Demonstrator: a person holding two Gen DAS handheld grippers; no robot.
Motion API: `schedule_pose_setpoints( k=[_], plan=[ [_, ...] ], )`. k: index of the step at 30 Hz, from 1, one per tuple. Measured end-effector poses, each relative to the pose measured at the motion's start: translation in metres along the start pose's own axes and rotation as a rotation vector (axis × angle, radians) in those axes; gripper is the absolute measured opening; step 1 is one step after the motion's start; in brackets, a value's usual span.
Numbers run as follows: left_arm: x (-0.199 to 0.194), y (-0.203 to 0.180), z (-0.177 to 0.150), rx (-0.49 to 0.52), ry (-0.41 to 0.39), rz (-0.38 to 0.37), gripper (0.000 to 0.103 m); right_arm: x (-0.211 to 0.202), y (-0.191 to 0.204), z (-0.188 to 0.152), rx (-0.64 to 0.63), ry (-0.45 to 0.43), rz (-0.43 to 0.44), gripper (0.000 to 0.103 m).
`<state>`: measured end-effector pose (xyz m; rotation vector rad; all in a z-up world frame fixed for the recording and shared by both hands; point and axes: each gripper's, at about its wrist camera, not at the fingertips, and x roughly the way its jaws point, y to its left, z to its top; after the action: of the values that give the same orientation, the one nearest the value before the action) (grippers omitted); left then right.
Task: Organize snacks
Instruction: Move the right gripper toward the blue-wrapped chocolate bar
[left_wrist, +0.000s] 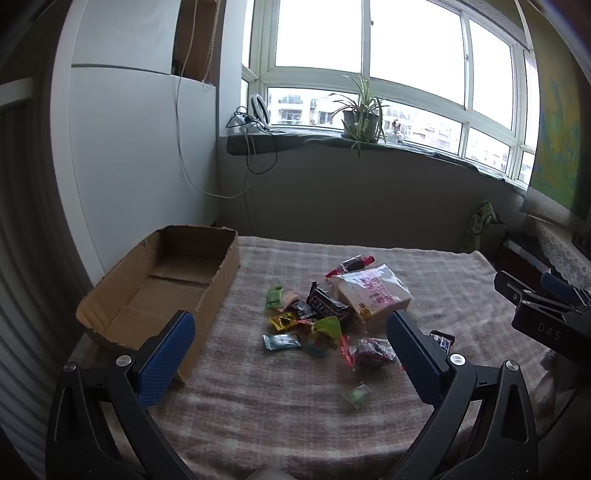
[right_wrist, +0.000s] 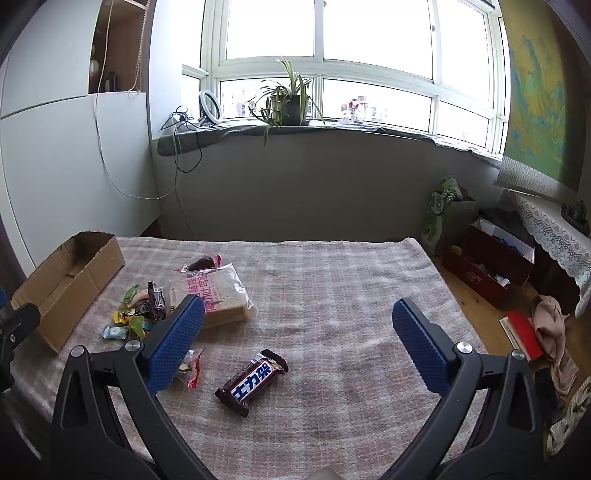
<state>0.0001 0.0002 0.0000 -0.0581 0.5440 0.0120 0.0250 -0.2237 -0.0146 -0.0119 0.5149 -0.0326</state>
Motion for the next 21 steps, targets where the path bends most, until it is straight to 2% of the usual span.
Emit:
schedule_pose_setpoints(
  k=[21],
  plan=[
    [0.0008, -0.0003, -0.0035, 0.000, 0.001, -0.001, 0.102, 0.0017, 0.0003, -0.0017, 0.001, 0.005, -0.001, 0.103]
  ],
)
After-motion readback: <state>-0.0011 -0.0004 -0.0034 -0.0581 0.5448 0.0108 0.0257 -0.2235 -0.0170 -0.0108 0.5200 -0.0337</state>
